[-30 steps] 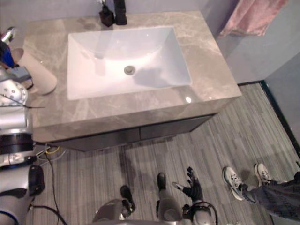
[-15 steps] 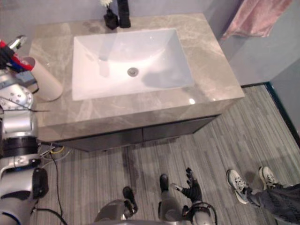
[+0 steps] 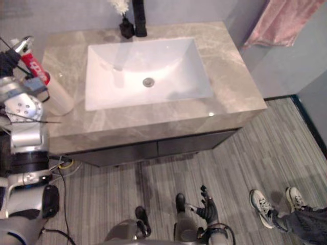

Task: Organize washtable

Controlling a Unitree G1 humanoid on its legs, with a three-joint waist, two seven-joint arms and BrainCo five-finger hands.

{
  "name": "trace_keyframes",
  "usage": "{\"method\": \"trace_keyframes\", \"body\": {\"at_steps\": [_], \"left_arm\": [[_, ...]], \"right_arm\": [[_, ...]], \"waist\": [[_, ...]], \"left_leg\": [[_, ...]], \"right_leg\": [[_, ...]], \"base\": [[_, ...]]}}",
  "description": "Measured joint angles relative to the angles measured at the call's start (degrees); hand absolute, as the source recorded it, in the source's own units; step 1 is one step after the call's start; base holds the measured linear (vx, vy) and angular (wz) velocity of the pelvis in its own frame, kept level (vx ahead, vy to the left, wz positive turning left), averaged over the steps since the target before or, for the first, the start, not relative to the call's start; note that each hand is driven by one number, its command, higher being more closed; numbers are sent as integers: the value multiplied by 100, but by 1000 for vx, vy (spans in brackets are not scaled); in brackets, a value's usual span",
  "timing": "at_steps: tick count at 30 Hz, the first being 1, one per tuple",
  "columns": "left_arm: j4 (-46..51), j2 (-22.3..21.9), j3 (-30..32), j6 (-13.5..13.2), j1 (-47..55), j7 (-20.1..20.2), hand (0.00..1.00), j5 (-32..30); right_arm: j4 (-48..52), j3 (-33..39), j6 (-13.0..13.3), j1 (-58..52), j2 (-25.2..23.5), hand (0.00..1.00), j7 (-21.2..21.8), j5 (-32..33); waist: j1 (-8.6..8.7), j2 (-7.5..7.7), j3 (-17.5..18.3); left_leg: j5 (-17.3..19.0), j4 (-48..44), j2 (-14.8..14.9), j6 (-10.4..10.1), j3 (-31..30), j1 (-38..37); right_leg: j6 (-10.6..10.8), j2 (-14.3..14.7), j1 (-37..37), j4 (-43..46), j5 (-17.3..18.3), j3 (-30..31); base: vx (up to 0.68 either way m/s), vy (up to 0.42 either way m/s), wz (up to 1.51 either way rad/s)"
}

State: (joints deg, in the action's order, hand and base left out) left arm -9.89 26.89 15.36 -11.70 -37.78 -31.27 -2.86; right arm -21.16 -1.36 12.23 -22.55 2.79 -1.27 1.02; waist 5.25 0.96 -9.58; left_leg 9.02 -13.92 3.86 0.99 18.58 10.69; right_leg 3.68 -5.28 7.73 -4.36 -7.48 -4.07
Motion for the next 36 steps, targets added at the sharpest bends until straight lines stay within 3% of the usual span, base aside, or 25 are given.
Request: {"method": "trace_keyframes", "body": {"at_steps": [12,21,22,25,31,36], "left_arm": [[956,-180,-361,-127,141,115,0,21],[2062,-684,-411,-440,1337,520,0,525],[2132,-736,-411,-461,1458,559,100,578],[2323,-1186,-419,-506,2183,757,100,839],[2644,-1956,-406,-517,3489,1011,100,1221],[2595,-2166,-590,-509,3848,1256,100,1414]], "right_arm": [[-53,-43,-40,34,20,0,15,5],[-265,-44,-212,251,108,0,8,3],[-269,-45,-215,248,104,0,8,1],[-466,-38,-272,241,101,0,-1,-52],[-589,91,-289,247,58,0,-13,-153],[-798,109,-381,237,-4,0,-114,-153]], "waist": [[-118,-44,268],[-179,-140,437],[-188,-140,453],[-307,-137,558],[-367,-157,646],[-443,-97,682]], "left_leg": [[-177,338,-119,-33,-113,-268],[-562,942,-296,-44,-309,-559],[-583,985,-302,-45,-320,-568],[-661,1165,-330,-61,-408,-714],[-884,1611,-419,-23,-508,-936],[-885,1612,-427,-25,-580,-995]], "right_leg": [[-12,-82,-196,1,16,-89],[9,-183,-293,29,79,-306],[12,-185,-293,29,84,-325],[24,-187,-400,28,137,-401],[60,-192,-473,41,200,-538],[80,-206,-570,37,216,-603]], "base": [[-35,13,6],[-16,2,12],[-8,-1,11],[11,-3,13],[7,3,11],[-9,8,8]]}}
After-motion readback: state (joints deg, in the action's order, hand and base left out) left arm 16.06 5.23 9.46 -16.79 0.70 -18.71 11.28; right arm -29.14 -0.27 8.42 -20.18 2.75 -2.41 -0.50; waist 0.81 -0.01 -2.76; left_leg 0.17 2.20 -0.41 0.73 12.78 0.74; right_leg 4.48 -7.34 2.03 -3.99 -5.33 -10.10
